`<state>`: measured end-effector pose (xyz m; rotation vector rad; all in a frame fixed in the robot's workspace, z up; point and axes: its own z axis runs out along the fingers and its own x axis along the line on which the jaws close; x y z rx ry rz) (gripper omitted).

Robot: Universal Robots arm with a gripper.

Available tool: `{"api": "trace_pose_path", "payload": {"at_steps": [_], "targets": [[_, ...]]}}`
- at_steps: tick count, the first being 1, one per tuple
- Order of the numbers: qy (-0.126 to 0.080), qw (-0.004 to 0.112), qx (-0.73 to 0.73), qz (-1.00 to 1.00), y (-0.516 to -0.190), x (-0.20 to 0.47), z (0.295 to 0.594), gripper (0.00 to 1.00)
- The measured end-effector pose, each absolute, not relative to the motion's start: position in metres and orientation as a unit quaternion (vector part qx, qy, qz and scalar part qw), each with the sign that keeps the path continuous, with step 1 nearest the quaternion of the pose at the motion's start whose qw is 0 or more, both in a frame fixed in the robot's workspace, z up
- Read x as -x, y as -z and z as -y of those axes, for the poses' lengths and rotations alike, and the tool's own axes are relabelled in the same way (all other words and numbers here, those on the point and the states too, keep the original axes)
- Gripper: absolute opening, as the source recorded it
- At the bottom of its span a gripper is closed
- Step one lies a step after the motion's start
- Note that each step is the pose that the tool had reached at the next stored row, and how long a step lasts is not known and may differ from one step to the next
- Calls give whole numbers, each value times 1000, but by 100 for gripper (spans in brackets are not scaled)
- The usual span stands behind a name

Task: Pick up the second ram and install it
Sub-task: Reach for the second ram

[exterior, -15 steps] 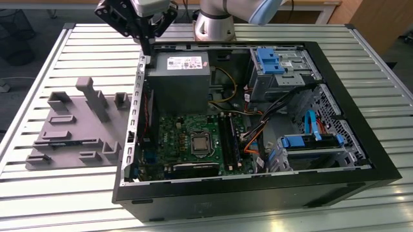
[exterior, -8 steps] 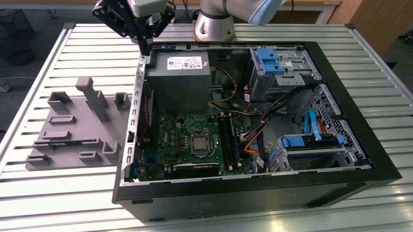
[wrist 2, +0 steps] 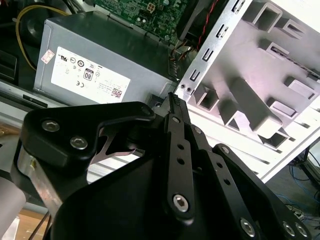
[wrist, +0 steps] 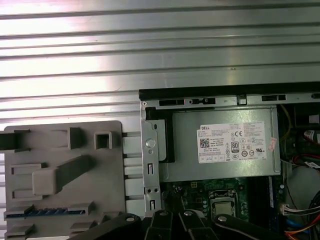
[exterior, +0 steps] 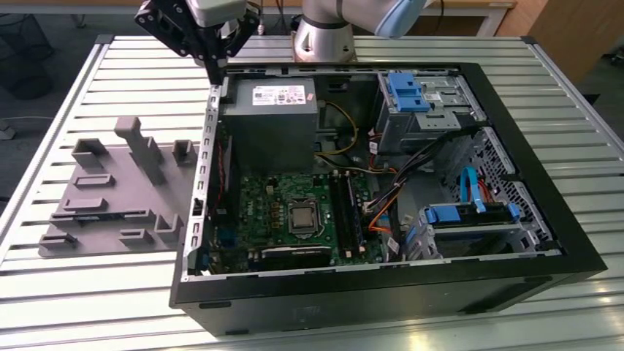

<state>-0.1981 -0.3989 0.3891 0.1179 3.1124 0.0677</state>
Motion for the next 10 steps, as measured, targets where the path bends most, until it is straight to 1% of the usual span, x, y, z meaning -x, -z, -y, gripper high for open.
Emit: {"api": "trace_pose_path", "payload": {"at_steps": [10], "targets": [[-22,13,-38,-999,-388,204,399,11]]}}
